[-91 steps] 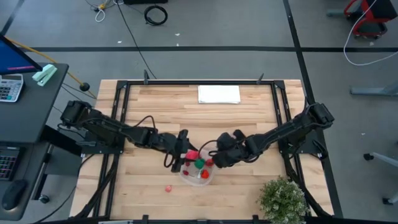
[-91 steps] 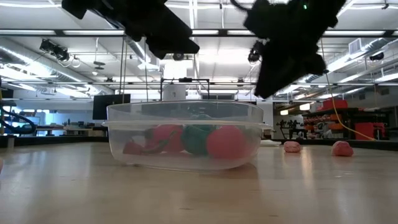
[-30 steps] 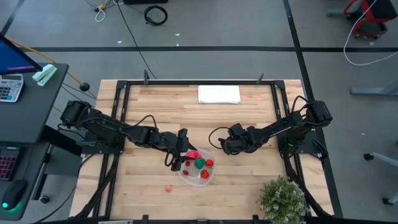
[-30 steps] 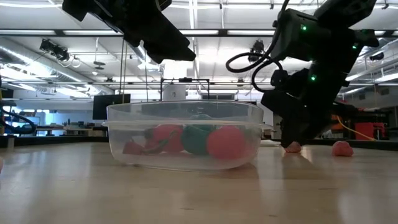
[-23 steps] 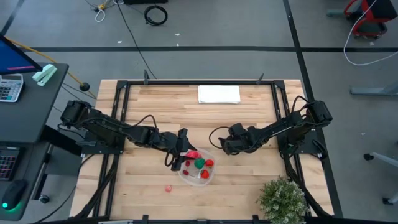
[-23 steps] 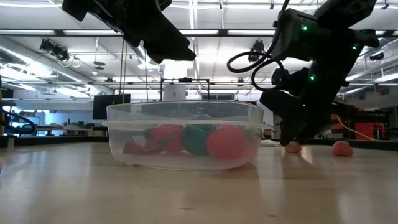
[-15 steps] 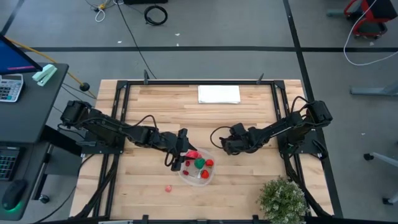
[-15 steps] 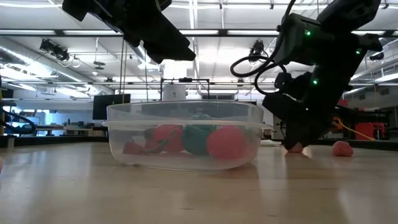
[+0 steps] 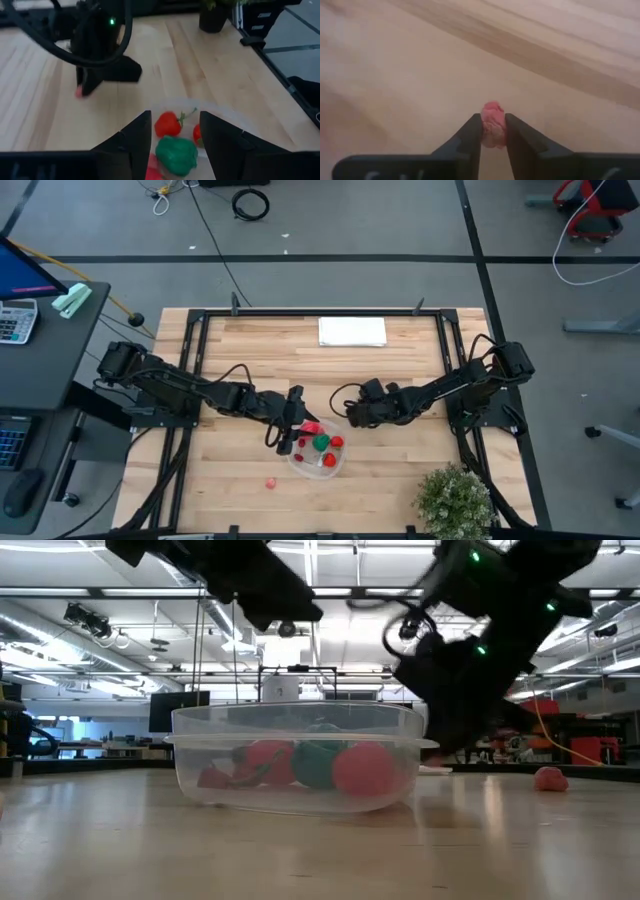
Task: Pick and placing Produce into tupperware
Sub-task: Put the pink peach into the transparent bin
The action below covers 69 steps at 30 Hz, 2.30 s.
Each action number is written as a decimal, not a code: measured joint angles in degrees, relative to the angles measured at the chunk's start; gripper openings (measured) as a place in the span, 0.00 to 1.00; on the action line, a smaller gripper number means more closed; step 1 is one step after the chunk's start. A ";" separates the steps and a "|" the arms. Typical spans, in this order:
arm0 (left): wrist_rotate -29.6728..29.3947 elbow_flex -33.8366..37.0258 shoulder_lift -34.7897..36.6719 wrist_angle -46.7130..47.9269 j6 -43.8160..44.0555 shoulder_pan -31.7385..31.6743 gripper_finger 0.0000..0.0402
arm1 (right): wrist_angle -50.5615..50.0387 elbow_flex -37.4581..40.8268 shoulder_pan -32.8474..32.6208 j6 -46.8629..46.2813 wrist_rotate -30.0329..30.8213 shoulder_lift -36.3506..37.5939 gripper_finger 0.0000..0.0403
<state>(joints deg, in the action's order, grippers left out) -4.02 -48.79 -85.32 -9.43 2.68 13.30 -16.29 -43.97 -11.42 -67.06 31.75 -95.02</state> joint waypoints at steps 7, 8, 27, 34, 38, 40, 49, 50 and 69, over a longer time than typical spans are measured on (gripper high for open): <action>-0.02 -2.50 0.00 0.25 0.03 0.02 0.43 | 5.87 -7.54 -1.30 12.40 -0.54 0.00 0.21; -0.02 -2.64 0.00 0.40 1.13 0.07 0.43 | 5.83 -8.67 -1.82 13.68 -0.89 0.00 0.21; -13.95 -6.37 5.59 20.39 4.04 -1.02 0.43 | 9.61 -14.31 -9.75 19.83 -6.88 -1.86 0.22; -13.98 -6.39 5.55 20.71 3.71 -2.96 0.43 | 20.96 -14.29 -9.75 28.71 -12.43 -7.79 0.31; -13.98 -6.37 5.55 21.25 3.75 -3.56 0.43 | 20.20 -14.27 -9.28 31.16 -12.30 -8.33 0.38; -13.98 -6.37 5.55 21.40 3.69 -3.56 0.42 | 18.98 -14.27 -9.10 31.20 -10.49 -7.86 0.42; -13.97 -6.34 5.55 21.85 3.64 -3.54 0.38 | 4.17 -14.29 -9.45 20.67 -10.87 -1.75 0.48; -13.98 -6.34 5.54 21.88 3.64 -3.54 0.37 | -0.14 -14.29 -9.78 17.51 -11.62 -0.66 0.47; -13.96 -6.32 5.51 22.17 3.98 -3.50 0.33 | -35.41 -11.37 -16.40 -11.96 -5.71 2.40 0.41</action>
<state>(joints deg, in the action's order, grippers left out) -17.98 -55.11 -79.81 12.74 6.66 9.80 -51.70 -55.34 -27.82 -79.02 26.04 -92.62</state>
